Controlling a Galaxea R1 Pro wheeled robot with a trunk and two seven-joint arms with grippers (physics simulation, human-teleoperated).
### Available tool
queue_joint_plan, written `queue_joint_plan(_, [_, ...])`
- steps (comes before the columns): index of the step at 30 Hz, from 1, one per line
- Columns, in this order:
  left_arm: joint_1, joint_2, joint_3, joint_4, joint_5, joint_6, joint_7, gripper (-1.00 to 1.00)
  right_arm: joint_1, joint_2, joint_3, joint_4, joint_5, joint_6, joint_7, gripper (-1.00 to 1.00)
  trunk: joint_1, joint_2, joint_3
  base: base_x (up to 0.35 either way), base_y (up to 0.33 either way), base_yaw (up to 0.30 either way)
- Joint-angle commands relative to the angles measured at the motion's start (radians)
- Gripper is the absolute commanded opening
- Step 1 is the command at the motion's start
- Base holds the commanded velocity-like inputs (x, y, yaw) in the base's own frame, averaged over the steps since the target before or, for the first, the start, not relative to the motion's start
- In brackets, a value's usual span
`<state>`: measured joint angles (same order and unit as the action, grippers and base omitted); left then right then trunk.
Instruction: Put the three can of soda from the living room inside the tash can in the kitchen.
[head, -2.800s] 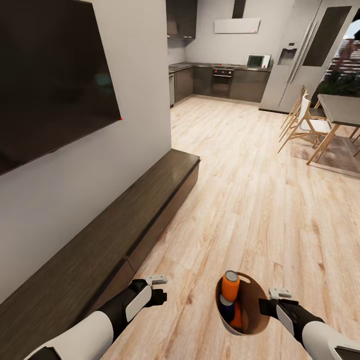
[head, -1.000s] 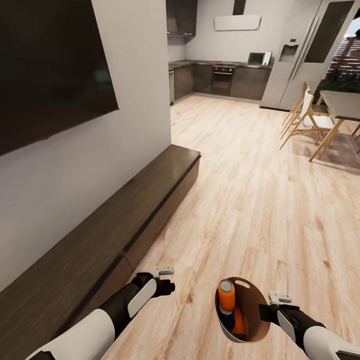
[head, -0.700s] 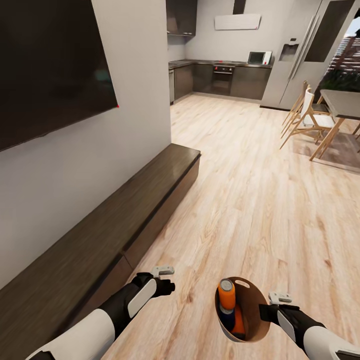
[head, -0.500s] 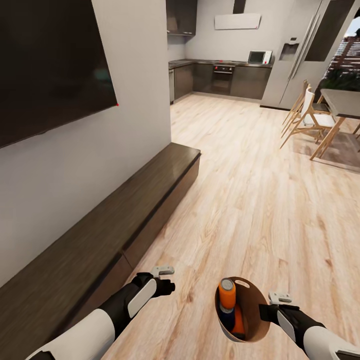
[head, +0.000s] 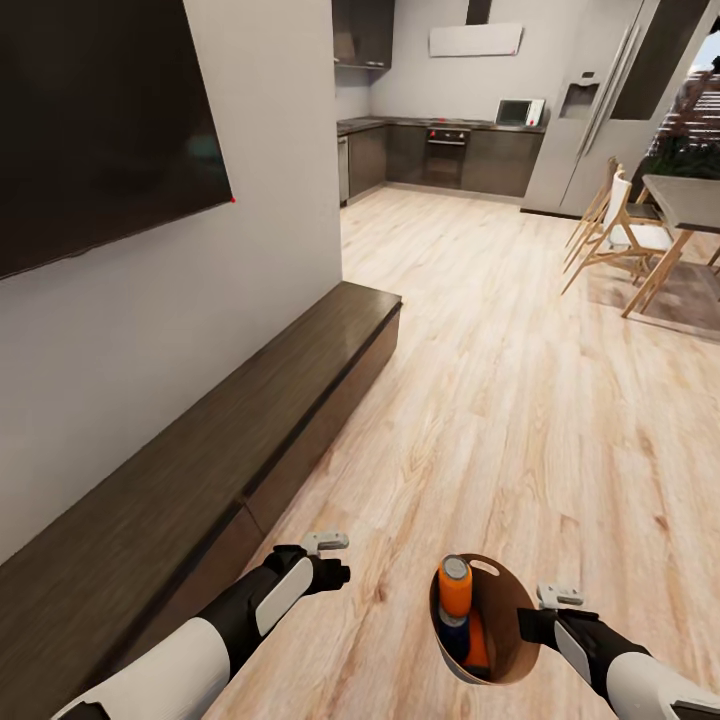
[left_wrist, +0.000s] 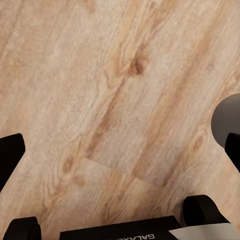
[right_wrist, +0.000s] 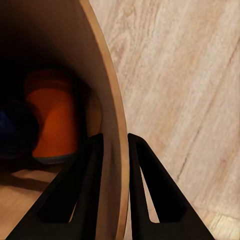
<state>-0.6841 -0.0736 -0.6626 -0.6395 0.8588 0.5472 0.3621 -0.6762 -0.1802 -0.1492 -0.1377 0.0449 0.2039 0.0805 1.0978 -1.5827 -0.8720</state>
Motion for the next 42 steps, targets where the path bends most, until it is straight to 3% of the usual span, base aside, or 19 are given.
queue_joint_plan(1, [0.000,0.000,0.000,0.000,0.000,0.000,0.000,1.00,0.000,0.000,-0.003,0.000,-0.006,0.000,0.007,-1.00,0.000,0.000,0.000,0.000,0.000,0.000])
queue_joint_plan(6, [0.000,0.000,0.000,0.000,0.000,-0.001,0.000,1.00,0.000,0.000,-0.003,0.000,-0.006,0.000,0.007,-1.00,0.000,0.000,0.000,0.000,0.000,0.000])
queue_joint_plan(33, [0.000,0.000,0.000,0.001,0.000,-0.001,-0.001,1.00,0.001,0.001,-0.003,-0.001,-0.005,0.000,0.007,-1.00,0.104,-0.189,-0.085,0.000,0.000,0.000])
queue_joint_plan(42, [0.000,0.000,0.000,0.000,-0.001,-0.001,-0.001,1.00,0.001,0.001,-0.003,-0.001,-0.005,0.000,0.007,-1.00,0.104,-0.189,-0.085,0.000,0.000,0.000])
